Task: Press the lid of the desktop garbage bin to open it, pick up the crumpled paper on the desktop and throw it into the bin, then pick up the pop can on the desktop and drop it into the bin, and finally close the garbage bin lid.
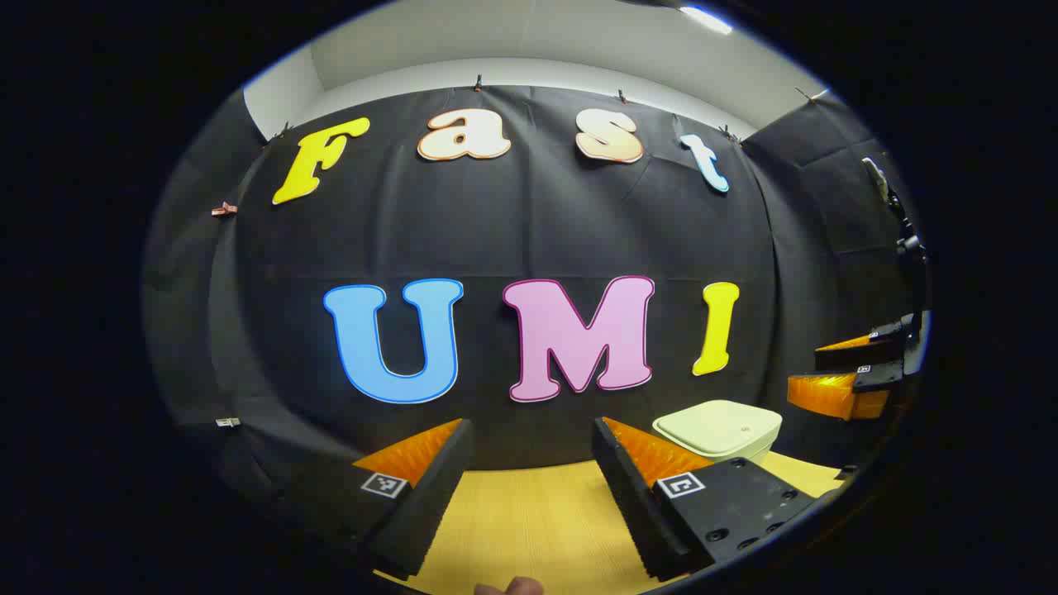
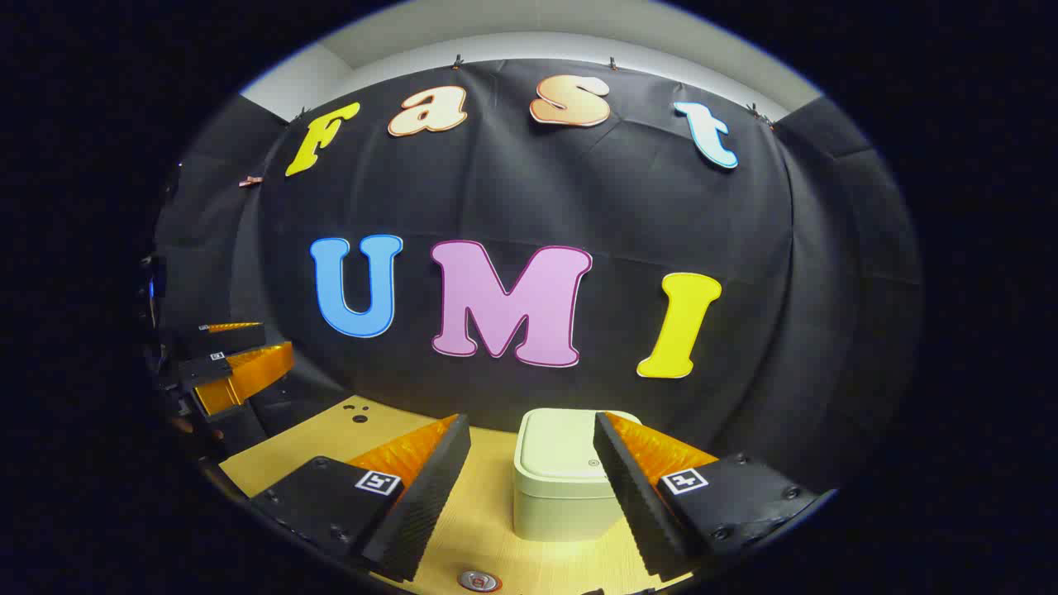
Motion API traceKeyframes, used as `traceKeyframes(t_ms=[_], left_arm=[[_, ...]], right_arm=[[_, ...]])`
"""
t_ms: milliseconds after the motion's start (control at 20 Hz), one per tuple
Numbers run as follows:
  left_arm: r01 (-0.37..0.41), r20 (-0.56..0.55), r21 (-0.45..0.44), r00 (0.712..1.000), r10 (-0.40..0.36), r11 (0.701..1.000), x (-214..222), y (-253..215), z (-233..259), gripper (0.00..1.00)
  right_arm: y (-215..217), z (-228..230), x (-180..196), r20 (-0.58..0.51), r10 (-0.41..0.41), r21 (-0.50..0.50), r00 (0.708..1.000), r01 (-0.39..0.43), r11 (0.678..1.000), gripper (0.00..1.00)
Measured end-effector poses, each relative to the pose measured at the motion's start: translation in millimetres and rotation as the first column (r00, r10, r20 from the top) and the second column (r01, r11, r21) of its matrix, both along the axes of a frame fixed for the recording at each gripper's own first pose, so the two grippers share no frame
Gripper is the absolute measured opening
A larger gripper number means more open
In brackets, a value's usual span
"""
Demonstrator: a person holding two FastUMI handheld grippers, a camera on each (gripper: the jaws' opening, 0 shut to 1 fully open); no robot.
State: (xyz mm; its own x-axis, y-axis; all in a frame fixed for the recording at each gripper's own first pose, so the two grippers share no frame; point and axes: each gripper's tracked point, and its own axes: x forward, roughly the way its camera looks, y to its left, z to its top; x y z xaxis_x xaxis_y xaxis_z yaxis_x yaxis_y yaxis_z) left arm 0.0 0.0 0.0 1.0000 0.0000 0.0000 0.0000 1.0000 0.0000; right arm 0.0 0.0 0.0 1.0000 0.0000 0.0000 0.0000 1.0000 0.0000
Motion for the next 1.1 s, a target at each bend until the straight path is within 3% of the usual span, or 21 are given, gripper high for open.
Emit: traceKeyframes(t_ms=[950,1000,1100], left_arm=[[-0.016,-0.009,-0.002,1.000,0.016,1.000,15.6,0.8,-1.1,0.94],[-0.017,-0.009,-0.003,1.000,0.017,1.000,15.1,1.2,-0.9,0.94],[-0.017,-0.012,-0.004,1.000,0.017,1.000,16.0,1.7,-1.3,0.94]], right_arm=[[11.2,1.5,12.6,-0.016,0.058,0.014,0.998,-0.057,0.998,0.98],[11.7,1.1,14.1,-0.020,0.062,0.017,0.998,-0.062,0.998,0.96],[9.3,-0.9,17.2,-0.038,0.059,0.020,0.998,-0.058,0.998,0.76]])
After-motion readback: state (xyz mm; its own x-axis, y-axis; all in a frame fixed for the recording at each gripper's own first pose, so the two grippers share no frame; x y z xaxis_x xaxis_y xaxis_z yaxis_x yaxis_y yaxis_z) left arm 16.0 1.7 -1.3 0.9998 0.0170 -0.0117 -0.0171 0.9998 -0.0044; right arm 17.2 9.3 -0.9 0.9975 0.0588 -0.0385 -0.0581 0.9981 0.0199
